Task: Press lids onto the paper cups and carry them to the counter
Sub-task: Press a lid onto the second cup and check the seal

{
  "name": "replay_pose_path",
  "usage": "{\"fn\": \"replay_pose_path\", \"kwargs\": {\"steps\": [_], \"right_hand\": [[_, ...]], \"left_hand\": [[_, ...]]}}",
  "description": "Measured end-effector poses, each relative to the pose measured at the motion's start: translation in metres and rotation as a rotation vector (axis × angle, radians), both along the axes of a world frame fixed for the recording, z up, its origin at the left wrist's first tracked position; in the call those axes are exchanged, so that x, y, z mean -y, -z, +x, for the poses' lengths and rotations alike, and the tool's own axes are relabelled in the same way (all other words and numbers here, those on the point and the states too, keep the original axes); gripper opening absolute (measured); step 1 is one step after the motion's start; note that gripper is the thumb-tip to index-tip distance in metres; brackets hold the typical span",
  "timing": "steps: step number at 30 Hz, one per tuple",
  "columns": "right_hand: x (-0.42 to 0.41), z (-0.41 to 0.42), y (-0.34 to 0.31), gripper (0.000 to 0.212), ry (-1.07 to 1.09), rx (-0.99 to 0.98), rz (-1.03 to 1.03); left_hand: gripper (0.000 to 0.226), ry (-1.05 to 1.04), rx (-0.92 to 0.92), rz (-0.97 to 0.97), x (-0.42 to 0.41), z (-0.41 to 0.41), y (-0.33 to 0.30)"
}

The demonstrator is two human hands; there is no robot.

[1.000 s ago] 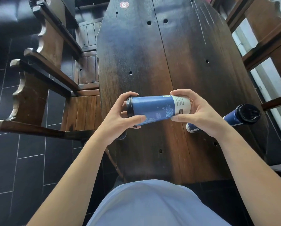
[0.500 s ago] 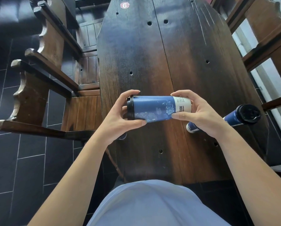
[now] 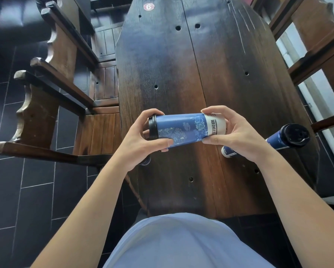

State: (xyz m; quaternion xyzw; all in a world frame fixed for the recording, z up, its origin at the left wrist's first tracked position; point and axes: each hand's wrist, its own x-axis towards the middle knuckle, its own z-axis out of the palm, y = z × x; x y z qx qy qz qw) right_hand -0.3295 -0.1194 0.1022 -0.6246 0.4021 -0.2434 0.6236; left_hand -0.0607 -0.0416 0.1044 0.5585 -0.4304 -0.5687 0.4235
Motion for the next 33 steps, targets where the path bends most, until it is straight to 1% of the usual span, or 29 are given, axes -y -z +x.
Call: {"fn": "replay_pose_path", "kwargs": {"steps": [3, 7, 10, 14, 16, 20, 26, 29, 33], "right_hand": [[-0.0001, -0.0002, -0.0009, 0.058, -0.009, -0.007, -0.013], [-0.0019, 0.0013, -0.0017, 0.054, 0.018, -0.003, 0.009], [-0.0021, 0.0019, -0.0023, 0.051, 0.041, -0.001, 0.023], [-0.0022, 0.0014, -0.0043, 0.052, 0.020, 0.011, 0.074], [-0.0022, 0.0017, -0.0034, 0.056, 0.026, 0.008, 0.060], [-0.0024, 0.0018, -0.0044, 0.067, 0.043, 0.032, 0.028], [-0.0005, -0.0013, -0.0007, 0.061, -0.029, 0.017, 0.022], [-0.0001, -0.0023, 0.0004, 0.058, -0.030, 0.030, 0.035], [-0.0014, -0.0039, 0.0033, 0.058, -0.024, 0.014, 0.061]], "left_hand": [[0.066, 0.010, 0.006, 0.013, -0.0002, 0.0009, 0.0001], [0.077, 0.027, 0.045, -0.026, 0.0000, 0.0007, 0.0002], [0.079, 0.034, 0.041, -0.046, 0.0011, 0.0003, -0.0004], [0.069, 0.022, 0.041, -0.058, 0.0021, -0.0008, -0.0029], [0.064, 0.004, 0.038, -0.050, 0.0025, -0.0024, -0.0027], [0.061, -0.019, 0.021, -0.040, 0.0024, -0.0021, -0.0006], [0.053, -0.015, -0.020, 0.023, 0.0023, -0.0005, -0.0003], [0.057, 0.006, -0.029, 0.064, 0.0020, 0.0003, -0.0003], [0.074, 0.026, 0.007, 0.012, -0.0003, 0.0013, 0.0005]]}}
